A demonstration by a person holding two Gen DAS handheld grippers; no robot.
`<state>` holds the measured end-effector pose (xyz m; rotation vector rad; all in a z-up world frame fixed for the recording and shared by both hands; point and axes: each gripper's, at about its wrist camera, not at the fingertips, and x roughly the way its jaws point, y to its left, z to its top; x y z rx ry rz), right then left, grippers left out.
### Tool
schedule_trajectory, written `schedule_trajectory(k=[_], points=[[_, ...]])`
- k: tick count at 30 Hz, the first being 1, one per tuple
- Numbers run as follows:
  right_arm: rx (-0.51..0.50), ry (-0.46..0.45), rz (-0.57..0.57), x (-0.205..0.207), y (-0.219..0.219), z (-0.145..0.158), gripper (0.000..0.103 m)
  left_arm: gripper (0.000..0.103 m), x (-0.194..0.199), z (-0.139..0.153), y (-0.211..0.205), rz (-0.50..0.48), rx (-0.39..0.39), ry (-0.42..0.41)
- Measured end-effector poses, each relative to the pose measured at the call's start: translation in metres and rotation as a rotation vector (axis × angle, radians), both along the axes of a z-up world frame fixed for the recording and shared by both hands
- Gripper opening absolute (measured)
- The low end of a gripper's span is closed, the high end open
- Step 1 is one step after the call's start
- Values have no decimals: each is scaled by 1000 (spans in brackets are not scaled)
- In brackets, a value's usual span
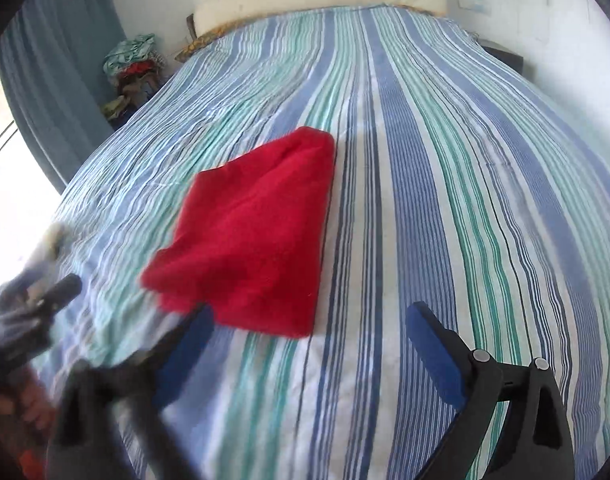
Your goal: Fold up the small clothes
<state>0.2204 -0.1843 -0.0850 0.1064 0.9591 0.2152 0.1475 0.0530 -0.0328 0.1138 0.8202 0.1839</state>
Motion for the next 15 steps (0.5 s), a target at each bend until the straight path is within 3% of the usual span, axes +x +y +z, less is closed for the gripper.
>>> schedule_trajectory(k=[6,11,15], points=[[3,8,47,-44,31,21,102,102,-26,9,-1,-6,-60,86],[-53,14,75,-69,45,35,103,102,-46,17,-8,-22,-115,168],[-77,11,85,-78,48,43,103,102,-54,19,-11,-17,-101,182]])
